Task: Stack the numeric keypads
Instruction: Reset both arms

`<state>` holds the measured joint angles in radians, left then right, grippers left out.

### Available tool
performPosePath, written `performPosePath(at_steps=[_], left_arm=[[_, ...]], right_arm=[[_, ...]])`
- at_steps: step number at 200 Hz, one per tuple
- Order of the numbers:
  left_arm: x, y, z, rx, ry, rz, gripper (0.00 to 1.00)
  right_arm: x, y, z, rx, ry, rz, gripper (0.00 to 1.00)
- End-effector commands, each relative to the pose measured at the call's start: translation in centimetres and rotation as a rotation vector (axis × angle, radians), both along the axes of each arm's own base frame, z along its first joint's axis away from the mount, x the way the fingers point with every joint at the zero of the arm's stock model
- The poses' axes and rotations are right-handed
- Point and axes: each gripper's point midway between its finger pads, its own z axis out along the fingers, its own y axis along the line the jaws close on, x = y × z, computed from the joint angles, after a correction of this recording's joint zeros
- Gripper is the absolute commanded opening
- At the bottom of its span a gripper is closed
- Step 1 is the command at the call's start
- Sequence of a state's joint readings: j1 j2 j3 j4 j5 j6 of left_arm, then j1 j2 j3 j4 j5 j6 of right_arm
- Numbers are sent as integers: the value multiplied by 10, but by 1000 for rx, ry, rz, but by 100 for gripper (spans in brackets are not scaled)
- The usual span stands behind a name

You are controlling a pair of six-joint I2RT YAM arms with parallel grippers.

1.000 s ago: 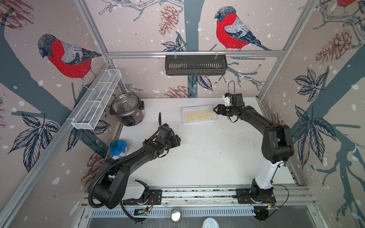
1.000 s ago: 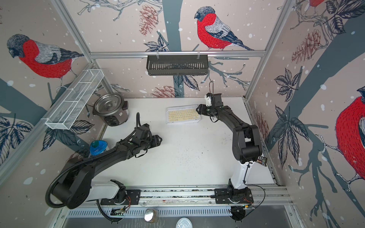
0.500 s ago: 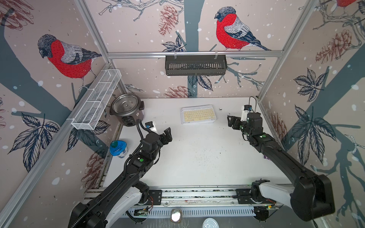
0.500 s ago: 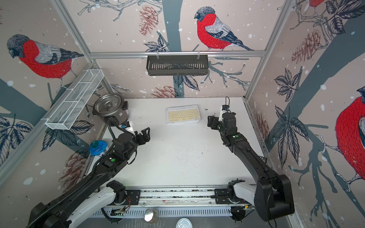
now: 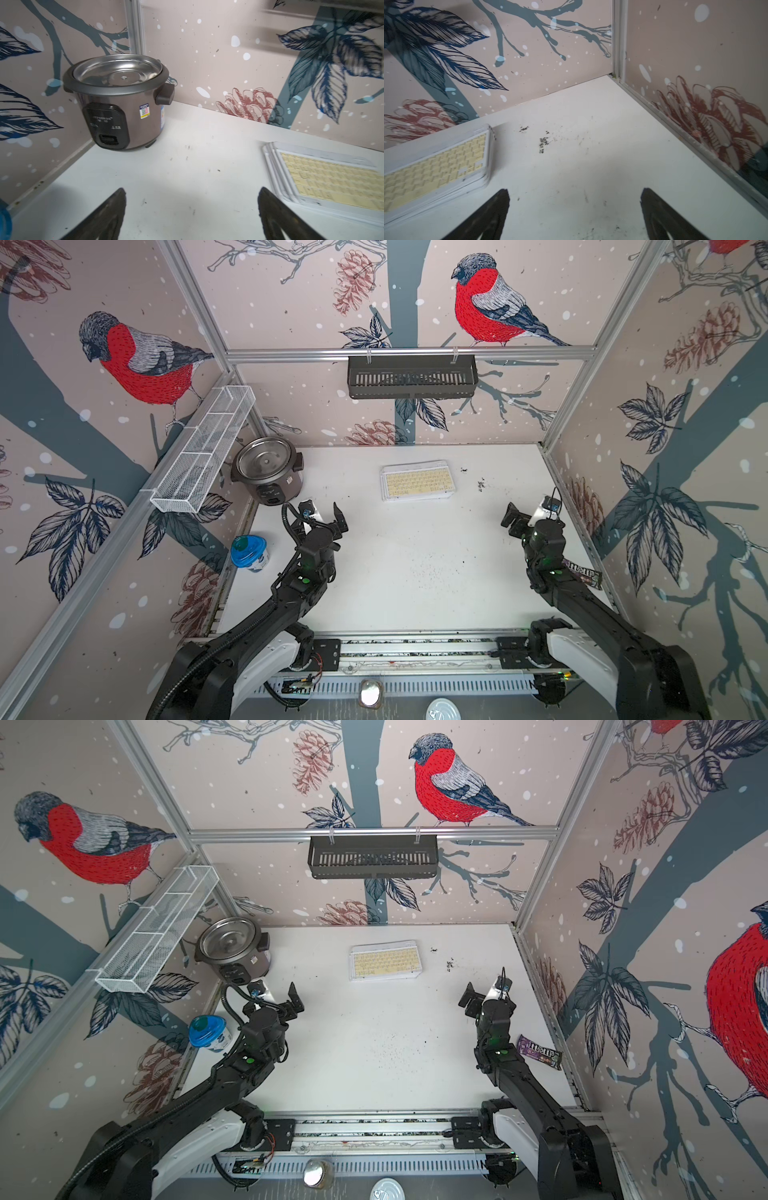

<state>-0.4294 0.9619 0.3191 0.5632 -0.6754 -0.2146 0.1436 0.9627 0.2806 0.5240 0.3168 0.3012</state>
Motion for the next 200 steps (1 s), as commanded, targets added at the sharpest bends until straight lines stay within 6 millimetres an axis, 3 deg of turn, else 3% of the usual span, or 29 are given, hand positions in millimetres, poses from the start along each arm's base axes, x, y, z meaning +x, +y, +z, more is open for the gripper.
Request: performPosePath(at_steps=[1, 48, 96, 127, 154, 180, 200], left_arm=[[11, 18, 19, 44, -78, 74, 97], [19, 60, -3, 79, -43, 195, 95], [28, 81, -30, 72, -17, 184, 95], [36, 80, -59, 40, 14, 113, 94], [46, 66, -71, 66, 40, 19, 93], [53, 60, -73, 73, 65, -16, 93], [54, 59, -74, 78, 70, -25, 94]], right_arm=[[1, -19, 22, -98, -107, -100, 100], [-1, -34, 4, -137, -117, -184, 99], [-1, -43, -10, -119, -132, -216, 100], [6, -43, -13, -135, -115, -190, 100], [10, -39, -12, -145, -124, -138, 100], [5, -39, -18, -157, -164, -129, 100], [17, -38, -30, -167, -133, -122, 99]])
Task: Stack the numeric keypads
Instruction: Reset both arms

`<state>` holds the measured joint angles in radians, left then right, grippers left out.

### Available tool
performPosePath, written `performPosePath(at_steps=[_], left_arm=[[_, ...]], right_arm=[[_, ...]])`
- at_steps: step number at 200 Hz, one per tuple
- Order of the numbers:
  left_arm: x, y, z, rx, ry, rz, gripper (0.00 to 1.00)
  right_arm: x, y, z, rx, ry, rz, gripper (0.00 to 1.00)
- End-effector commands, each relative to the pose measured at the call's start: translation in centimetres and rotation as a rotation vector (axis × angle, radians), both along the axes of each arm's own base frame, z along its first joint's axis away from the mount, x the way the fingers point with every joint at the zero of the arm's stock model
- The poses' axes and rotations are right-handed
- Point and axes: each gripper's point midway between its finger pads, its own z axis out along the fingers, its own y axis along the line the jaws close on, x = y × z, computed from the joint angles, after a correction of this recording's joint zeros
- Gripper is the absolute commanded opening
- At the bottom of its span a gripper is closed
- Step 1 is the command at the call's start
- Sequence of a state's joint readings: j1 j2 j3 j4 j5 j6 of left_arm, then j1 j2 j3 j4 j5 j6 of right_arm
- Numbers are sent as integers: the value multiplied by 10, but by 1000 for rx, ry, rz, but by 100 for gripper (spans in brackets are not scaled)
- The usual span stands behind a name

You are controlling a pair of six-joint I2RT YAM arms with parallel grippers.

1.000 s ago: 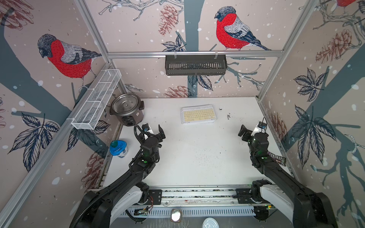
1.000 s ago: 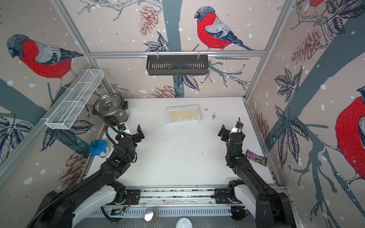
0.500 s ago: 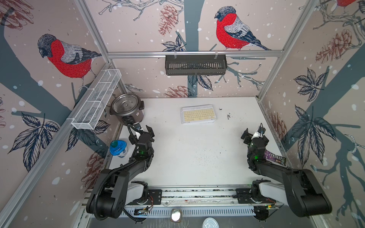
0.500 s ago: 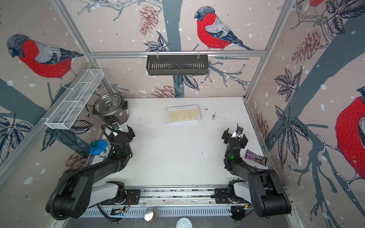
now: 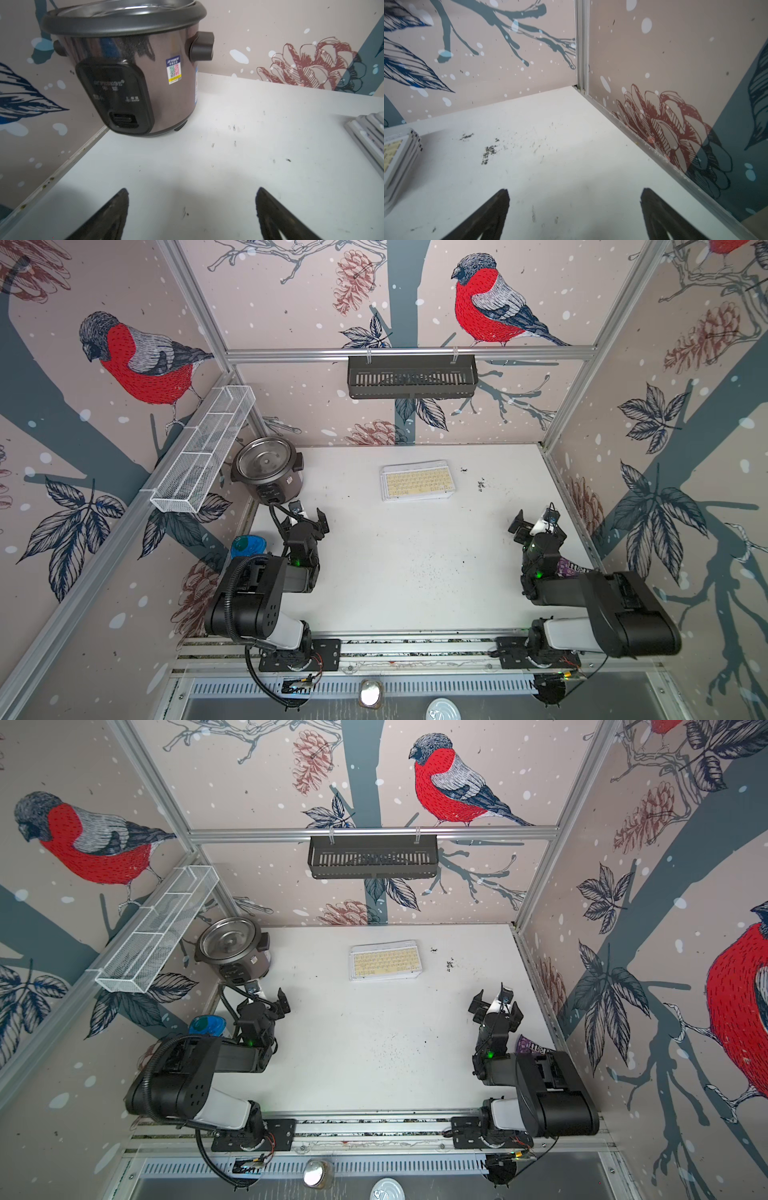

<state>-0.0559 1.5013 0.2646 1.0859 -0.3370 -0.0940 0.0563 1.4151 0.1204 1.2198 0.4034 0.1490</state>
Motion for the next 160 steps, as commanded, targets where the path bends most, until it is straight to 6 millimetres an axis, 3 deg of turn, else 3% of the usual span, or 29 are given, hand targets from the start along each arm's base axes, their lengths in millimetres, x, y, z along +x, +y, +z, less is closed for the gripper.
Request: performPosePath(at_steps=[1, 15, 32, 160], left_arm=[[7, -7, 13, 11, -45, -47, 94], [7, -7, 13, 11, -45, -48, 95], [7, -7, 13, 11, -44, -48, 96], [7, -8, 13, 11, -45, -49, 97]], right_arm=[[14, 5, 18, -22, -84, 30, 99], [28, 12, 11, -44, -35, 57, 99], [31, 12, 8, -23, -1, 72, 100], [31, 12, 8, -30, -5, 70, 100]])
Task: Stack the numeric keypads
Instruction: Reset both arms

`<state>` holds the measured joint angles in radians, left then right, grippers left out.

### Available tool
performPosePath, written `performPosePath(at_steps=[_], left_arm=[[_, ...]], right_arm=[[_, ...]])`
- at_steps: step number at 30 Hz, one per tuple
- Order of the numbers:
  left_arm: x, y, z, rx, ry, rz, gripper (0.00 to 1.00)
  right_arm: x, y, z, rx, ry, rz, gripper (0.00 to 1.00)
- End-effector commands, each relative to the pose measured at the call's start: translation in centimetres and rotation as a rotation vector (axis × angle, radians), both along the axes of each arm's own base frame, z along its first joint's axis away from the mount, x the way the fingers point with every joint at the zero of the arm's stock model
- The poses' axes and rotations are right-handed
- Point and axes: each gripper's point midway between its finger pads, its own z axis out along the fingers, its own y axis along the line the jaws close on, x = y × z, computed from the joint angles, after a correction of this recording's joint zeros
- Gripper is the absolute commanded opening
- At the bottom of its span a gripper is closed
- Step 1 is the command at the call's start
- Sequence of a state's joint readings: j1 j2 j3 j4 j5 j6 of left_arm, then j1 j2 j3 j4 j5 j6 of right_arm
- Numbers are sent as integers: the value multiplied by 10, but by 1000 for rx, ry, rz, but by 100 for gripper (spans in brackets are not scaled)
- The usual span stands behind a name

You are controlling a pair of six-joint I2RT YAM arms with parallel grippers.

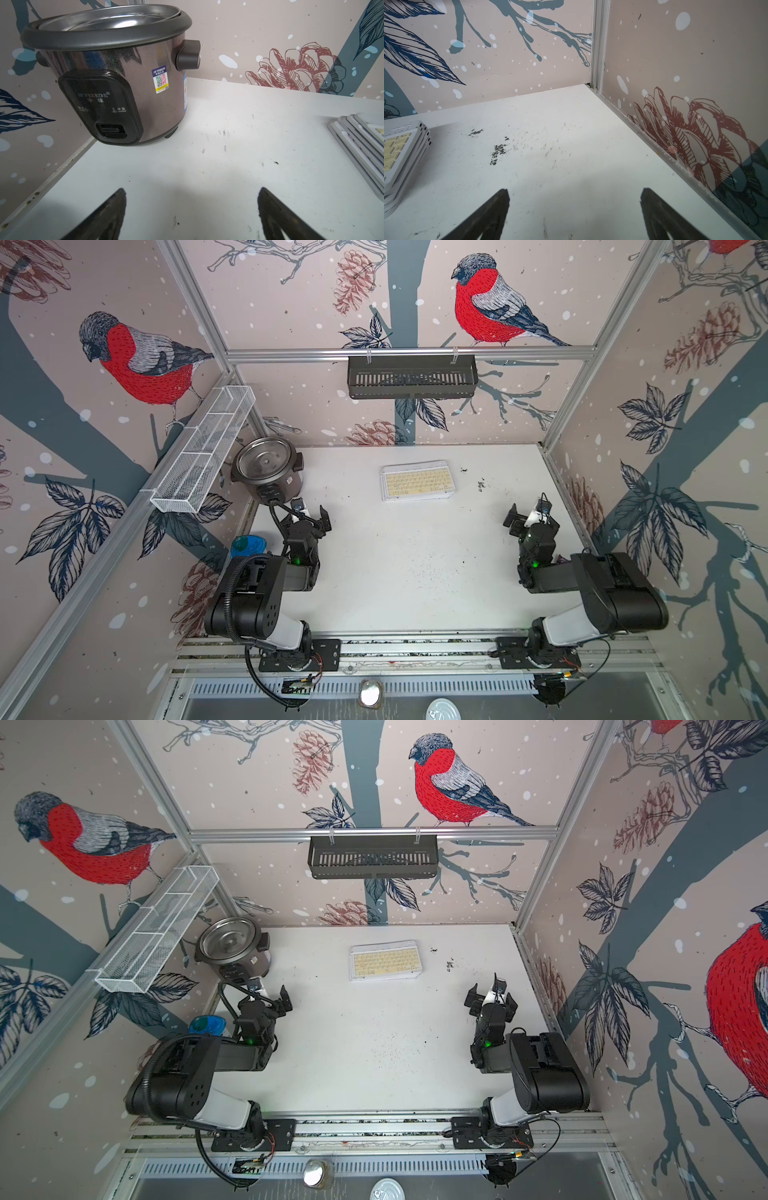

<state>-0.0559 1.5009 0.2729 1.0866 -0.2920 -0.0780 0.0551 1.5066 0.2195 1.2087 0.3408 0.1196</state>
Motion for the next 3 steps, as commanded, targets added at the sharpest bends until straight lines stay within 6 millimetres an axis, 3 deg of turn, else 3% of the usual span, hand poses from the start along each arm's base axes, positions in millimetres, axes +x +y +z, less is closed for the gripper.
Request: performPosePath(at_steps=[1, 3], left_arm=[[3, 0, 11, 6, -41, -2, 97], [3, 0, 10, 7, -39, -2, 97]], right_arm=[[2, 1, 6, -12, -17, 6, 100], [2, 0, 7, -11, -23, 4, 100]])
